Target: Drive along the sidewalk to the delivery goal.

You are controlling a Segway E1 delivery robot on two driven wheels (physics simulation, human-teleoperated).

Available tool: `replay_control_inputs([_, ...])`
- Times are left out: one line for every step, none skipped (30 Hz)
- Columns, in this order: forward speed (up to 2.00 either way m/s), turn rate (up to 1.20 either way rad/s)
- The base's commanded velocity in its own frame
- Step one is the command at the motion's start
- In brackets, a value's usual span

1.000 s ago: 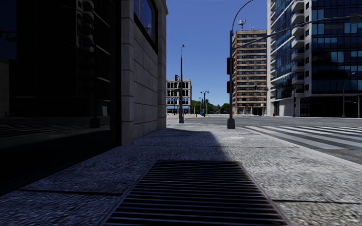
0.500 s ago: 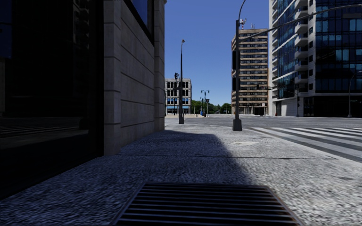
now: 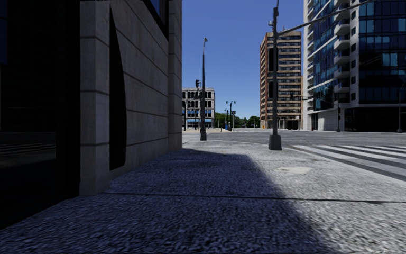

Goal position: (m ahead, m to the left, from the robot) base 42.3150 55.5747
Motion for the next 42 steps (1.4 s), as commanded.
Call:
replay_control_inputs([2.00,0.00])
replay_control_inputs([2.00,0.00])
replay_control_inputs([2.00,0.00])
replay_control_inputs([2.00,0.00])
replay_control_inputs([2.00,0.00])
replay_control_inputs([2.00,0.00])
replay_control_inputs([2.00,0.00])
replay_control_inputs([2.00,0.00])
replay_control_inputs([2.00,0.00])
replay_control_inputs([2.00,0.00])
replay_control_inputs([2.00,0.00])
replay_control_inputs([2.00,0.00])
replay_control_inputs([2.00,0.00])
replay_control_inputs([2.00,0.00])
replay_control_inputs([2.00,0.00])
replay_control_inputs([2.00,0.00])
replay_control_inputs([2.00,0.00])
replay_control_inputs([2.00,0.00])
replay_control_inputs([2.00,0.00])
replay_control_inputs([2.00,0.00])
replay_control_inputs([2.00,0.00])
replay_control_inputs([2.00,0.00])
replay_control_inputs([2.00,0.00])
replay_control_inputs([2.00,0.00])
replay_control_inputs([2.00,0.00])
replay_control_inputs([2.00,0.00])
replay_control_inputs([2.00,0.00])
replay_control_inputs([2.00,0.00])
replay_control_inputs([2.00,0.00])
replay_control_inputs([2.00,0.00])
replay_control_inputs([2.00,0.00])
replay_control_inputs([2.00,0.00])
replay_control_inputs([2.00,0.00])
replay_control_inputs([2.00,0.00])
replay_control_inputs([2.00,0.00])
replay_control_inputs([2.00,0.00])
replay_control_inputs([2.00,0.00])
replay_control_inputs([2.00,0.00])
replay_control_inputs([2.00,0.00])
replay_control_inputs([2.00,0.00])
replay_control_inputs([2.00,0.00])
replay_control_inputs([2.00,0.00])
